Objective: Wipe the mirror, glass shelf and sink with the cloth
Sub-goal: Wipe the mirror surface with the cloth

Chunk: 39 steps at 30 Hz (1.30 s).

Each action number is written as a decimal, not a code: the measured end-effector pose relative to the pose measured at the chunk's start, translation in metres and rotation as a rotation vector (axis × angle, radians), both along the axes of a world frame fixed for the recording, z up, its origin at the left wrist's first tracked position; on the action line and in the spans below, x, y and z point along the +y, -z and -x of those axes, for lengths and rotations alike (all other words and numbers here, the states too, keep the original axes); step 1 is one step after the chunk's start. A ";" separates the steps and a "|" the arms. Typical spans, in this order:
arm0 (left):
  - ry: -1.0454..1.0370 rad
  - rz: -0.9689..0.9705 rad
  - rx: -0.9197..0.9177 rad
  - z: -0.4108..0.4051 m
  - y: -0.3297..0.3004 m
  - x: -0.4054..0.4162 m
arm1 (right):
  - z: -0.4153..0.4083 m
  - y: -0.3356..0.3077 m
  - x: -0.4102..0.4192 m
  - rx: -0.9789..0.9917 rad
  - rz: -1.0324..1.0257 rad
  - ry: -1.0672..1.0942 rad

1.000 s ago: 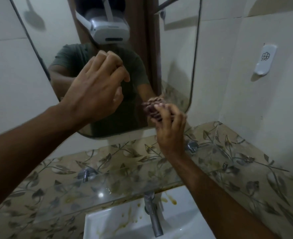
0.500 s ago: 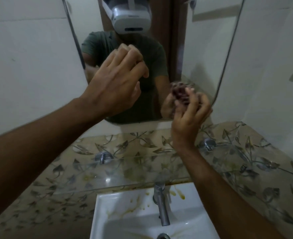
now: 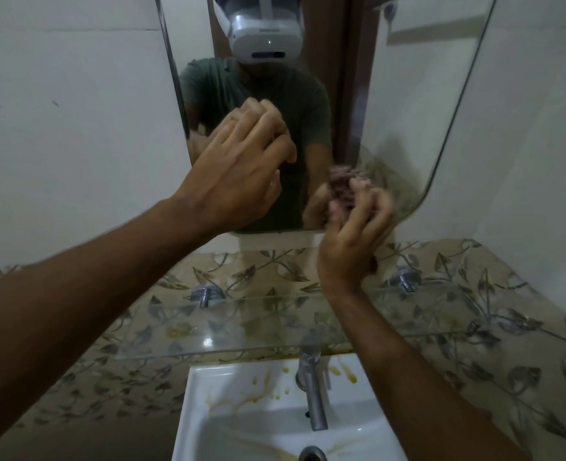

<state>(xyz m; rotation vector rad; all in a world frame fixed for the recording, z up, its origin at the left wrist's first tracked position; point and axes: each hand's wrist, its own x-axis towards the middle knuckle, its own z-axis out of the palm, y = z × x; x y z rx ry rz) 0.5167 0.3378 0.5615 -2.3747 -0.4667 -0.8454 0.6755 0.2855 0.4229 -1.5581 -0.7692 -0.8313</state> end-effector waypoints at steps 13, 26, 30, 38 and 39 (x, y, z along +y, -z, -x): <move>-0.060 0.045 0.007 0.026 0.019 0.006 | 0.012 0.003 0.007 -0.026 0.068 -0.026; -0.152 0.099 -0.055 0.078 0.023 0.009 | 0.040 -0.036 0.020 -0.589 0.276 -0.173; -0.166 0.125 -0.077 0.084 0.023 0.011 | 0.052 -0.013 0.023 -0.867 0.510 -0.246; -0.213 0.129 -0.059 0.098 0.020 0.012 | 0.045 -0.061 0.023 -1.045 0.523 -0.289; -0.215 0.131 -0.067 0.100 0.019 0.012 | 0.047 -0.075 0.025 -1.036 0.498 -0.272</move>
